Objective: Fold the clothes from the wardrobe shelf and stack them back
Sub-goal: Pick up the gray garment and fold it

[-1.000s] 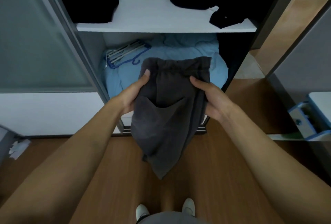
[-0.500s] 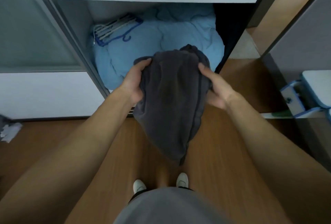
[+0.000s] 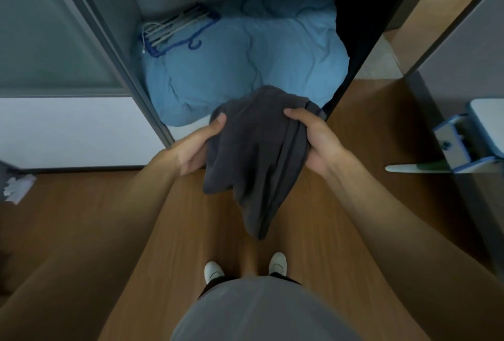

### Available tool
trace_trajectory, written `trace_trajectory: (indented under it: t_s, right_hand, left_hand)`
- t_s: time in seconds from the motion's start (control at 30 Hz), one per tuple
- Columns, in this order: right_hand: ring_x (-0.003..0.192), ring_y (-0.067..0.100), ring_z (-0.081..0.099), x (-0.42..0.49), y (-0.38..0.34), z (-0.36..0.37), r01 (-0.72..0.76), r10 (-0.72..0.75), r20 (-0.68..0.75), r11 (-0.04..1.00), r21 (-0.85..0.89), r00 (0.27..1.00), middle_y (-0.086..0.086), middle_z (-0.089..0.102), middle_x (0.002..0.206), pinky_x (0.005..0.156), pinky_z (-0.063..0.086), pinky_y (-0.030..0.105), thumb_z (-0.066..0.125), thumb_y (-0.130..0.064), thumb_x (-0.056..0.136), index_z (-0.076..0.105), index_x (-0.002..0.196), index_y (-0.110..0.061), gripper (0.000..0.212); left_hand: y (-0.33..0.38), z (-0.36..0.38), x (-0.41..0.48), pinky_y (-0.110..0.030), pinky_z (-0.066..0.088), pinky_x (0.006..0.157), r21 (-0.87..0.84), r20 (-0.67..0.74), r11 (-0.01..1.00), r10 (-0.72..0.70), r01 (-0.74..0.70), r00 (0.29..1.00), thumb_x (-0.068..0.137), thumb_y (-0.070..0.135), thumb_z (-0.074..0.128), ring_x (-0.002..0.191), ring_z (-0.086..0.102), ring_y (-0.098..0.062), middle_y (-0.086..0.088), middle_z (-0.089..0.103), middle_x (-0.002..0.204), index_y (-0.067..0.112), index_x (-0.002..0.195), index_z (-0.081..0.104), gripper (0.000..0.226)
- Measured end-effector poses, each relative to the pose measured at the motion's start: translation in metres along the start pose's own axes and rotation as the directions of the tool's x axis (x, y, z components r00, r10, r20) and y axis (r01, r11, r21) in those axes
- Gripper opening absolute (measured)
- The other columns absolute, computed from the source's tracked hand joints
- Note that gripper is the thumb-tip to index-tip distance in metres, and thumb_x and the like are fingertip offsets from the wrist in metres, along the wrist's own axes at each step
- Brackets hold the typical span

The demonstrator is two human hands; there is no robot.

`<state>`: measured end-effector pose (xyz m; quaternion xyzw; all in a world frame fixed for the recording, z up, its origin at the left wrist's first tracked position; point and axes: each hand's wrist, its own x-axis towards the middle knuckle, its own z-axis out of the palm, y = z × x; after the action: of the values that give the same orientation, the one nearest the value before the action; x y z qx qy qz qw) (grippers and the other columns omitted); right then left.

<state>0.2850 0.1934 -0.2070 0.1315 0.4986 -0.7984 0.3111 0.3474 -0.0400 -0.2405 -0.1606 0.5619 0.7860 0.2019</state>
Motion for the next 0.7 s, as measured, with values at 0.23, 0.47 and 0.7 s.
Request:
trace_trajectory:
  t_s: [0.23, 0.47, 0.7]
  right_hand:
    - [0.089, 0.029, 0.076, 0.003, -0.015, -0.009, -0.215, 0.206, -0.059, 0.942, -0.26, 0.977, 0.016, 0.076, 0.104, 0.07, 0.062, 0.044, 0.078, -0.018, 0.083, 0.069, 0.114, -0.005, 0.035]
    - [0.102, 0.027, 0.073, 0.008, -0.035, -0.039, -0.136, 0.136, -0.014, 0.983, -0.12, 0.991, 0.014, 0.072, 0.119, 0.077, 0.061, 0.043, 0.082, -0.024, 0.076, 0.065, 0.127, -0.008, 0.055]
    - [0.119, 0.023, 0.065, 0.01, 0.013, -0.048, -0.079, 0.085, 0.198, 0.996, -0.038, 0.976, 0.004, 0.068, 0.13, 0.099, 0.048, 0.044, 0.074, -0.06, 0.077, 0.058, 0.133, -0.022, 0.069]
  left_hand:
    - [-0.001, 0.019, 0.013, -0.035, 0.057, 0.092, 0.02, -0.273, 0.994, 0.11, -0.109, 0.956, 0.093, 0.015, 0.066, 0.099, 0.073, -0.023, -0.01, 0.075, 0.109, 0.011, 0.117, 0.066, 0.024]
    - [0.032, 0.037, 0.007, -0.035, 0.062, 0.075, -0.269, -0.315, 0.954, 0.04, -0.13, 0.948, 0.096, 0.018, 0.058, 0.089, 0.071, -0.028, -0.02, 0.071, 0.113, -0.001, 0.129, 0.062, 0.038]
    - [0.053, 0.057, 0.008, -0.034, 0.063, 0.073, -0.343, -0.286, 0.931, 0.025, -0.127, 0.958, 0.098, 0.022, 0.057, 0.093, 0.073, -0.027, -0.017, 0.074, 0.111, 0.002, 0.134, 0.059, 0.041]
